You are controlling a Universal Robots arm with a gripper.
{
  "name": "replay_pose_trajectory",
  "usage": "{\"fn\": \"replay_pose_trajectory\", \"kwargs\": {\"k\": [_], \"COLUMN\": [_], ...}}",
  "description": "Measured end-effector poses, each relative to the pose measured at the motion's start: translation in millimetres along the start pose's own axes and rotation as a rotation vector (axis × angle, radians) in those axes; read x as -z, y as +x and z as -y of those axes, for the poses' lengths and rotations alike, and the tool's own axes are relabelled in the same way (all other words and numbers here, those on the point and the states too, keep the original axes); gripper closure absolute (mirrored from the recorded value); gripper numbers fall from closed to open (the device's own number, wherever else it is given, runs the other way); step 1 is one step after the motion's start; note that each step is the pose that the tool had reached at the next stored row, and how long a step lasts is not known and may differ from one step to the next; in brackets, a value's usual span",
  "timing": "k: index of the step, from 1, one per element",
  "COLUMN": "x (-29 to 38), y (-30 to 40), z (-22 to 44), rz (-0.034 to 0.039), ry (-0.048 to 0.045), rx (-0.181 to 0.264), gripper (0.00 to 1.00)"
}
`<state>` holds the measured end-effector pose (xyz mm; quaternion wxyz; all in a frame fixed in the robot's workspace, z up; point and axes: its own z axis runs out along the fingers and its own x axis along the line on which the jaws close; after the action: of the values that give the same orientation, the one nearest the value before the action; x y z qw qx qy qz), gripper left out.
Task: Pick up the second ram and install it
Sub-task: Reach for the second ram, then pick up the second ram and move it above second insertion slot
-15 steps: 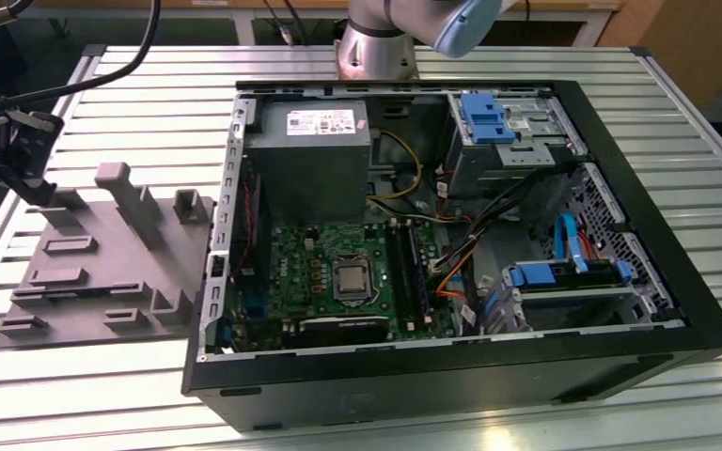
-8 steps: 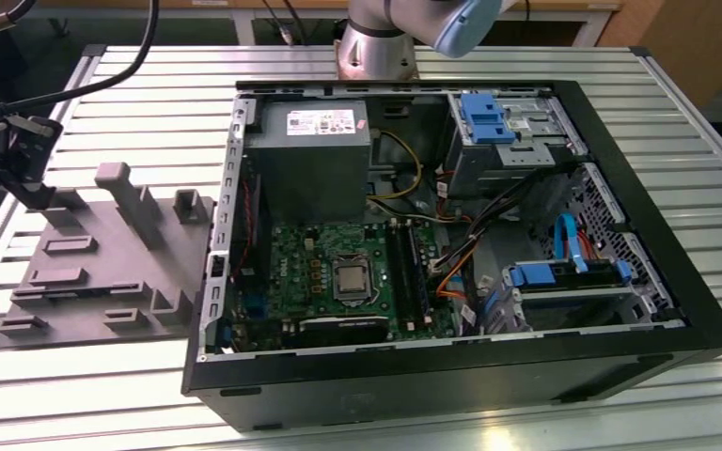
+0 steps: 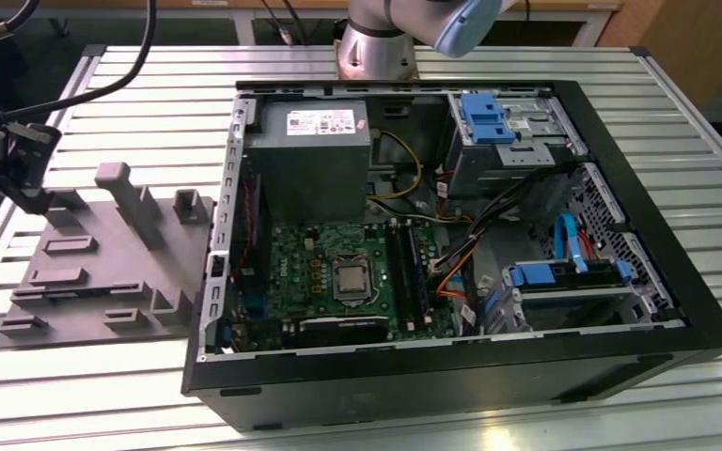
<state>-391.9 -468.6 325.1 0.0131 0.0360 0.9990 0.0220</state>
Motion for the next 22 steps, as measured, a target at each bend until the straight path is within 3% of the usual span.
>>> {"fn": "replay_pose_trajectory", "kwargs": {"k": [14,22], "x": [-7.9,-8.2], "y": [1.3,1.3], "z": [4.5,4.8], "rz": [0.0000,-0.0002], "ry": [0.0000,-0.0021], "rx": [0.000,0.000], "gripper": [0.89,0.89]}}
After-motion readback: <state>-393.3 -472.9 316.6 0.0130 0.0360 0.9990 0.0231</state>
